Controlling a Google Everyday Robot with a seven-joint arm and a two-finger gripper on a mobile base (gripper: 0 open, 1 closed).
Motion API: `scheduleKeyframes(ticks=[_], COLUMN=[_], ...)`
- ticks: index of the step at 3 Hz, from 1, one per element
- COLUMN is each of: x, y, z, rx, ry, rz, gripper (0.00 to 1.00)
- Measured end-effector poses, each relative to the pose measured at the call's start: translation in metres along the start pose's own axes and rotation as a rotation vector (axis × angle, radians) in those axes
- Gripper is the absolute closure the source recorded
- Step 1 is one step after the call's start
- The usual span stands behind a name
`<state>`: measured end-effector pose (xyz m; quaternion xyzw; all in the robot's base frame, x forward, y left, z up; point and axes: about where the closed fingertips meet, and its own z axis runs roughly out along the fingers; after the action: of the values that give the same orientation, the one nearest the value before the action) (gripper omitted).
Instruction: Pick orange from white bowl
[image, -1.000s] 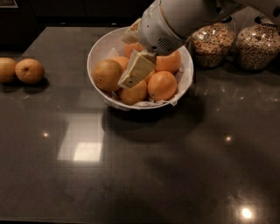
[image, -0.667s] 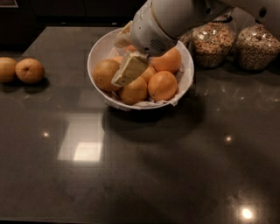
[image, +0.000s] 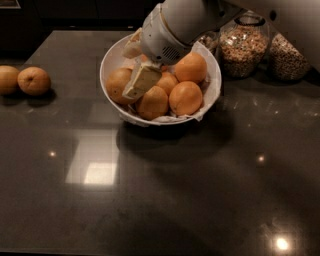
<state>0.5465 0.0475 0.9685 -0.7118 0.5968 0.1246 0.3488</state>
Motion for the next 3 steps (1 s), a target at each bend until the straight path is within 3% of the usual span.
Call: scheduleKeyframes(ticks=[3], x=[0.010], y=[-0.007], z=[0.025], rx=[-0.045], ry=[0.029], rz=[-0.035], gripper=[0.41])
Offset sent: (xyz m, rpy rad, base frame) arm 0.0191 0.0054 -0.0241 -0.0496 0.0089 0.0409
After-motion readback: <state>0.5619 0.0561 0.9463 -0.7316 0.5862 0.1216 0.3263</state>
